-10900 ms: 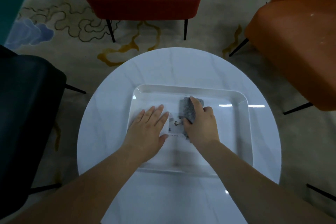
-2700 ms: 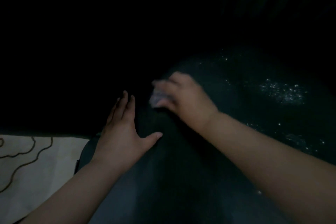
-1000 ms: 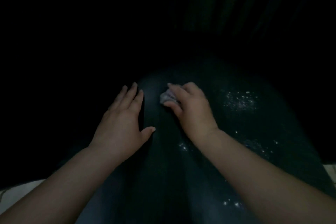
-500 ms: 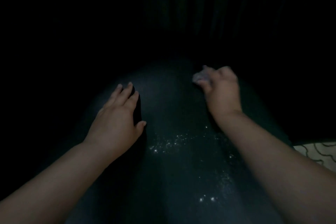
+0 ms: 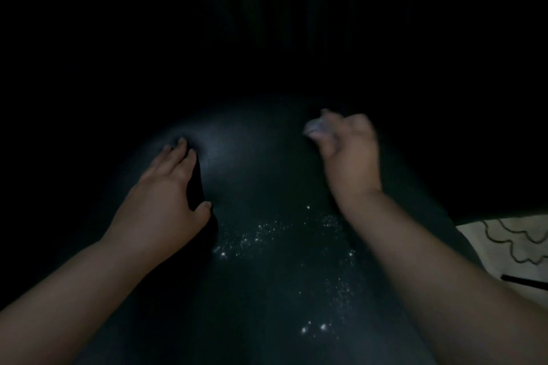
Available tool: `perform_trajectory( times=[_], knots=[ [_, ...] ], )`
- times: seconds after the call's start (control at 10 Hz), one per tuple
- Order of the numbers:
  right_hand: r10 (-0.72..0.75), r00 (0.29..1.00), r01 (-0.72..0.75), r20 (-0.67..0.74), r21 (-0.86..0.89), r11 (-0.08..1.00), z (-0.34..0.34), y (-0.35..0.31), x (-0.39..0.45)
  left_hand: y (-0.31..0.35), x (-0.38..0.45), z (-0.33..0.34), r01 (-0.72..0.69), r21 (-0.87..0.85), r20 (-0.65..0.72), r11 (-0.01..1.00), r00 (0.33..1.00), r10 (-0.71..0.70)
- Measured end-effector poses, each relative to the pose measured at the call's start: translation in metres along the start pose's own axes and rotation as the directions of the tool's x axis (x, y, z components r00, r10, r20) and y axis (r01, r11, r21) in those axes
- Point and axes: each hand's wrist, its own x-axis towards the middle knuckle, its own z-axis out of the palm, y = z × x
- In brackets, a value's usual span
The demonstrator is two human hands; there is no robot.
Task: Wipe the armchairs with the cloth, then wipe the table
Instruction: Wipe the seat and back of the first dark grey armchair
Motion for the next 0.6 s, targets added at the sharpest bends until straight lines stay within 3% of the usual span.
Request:
perform_trajectory(
  times=[0.1, 0.2, 0.3, 0.4, 0.5, 0.6],
  knots=[
    [-0.19, 0.96, 0.184, 0.203, 0.05, 0.982, 0.009, -0.024, -0.017, 0.002, 0.003, 0.0, 0.013, -0.012, 0.004, 1.0, 1.0, -0.013],
    [-0.169, 0.981, 0.159, 0.091, 0.107, 0.982, -0.003, -0.001, 0.007, 0.001, 0.004, 0.002, 0.012, -0.024, 0.004, 1.0, 1.0, -0.012],
    [0.11, 0.993, -0.108, -0.035, 0.05, 0.993, -0.009, 0.006, 0.009, -0.001, 0.003, 0.003, 0.0, -0.014, 0.012, 1.0, 1.0, 0.0],
    [-0.1, 0.978, 0.094, 0.181, 0.041, 0.995, 0.014, -0.023, -0.022, -0.001, 0.002, 0.004, -0.014, -0.018, 0.01, 1.0, 1.0, 0.015],
    [-0.234, 0.957, 0.212, 0.17, 0.138, 0.967, 0.012, -0.021, -0.021, -0.005, 0.0, 0.003, -0.029, -0.028, 0.008, 0.999, 1.0, 0.029],
    [0.12, 0.993, -0.12, -0.003, 0.0, 0.993, -0.007, 0.007, -0.007, -0.011, -0.003, 0.002, -0.047, -0.022, 0.019, 0.999, 0.999, 0.047]
  ],
)
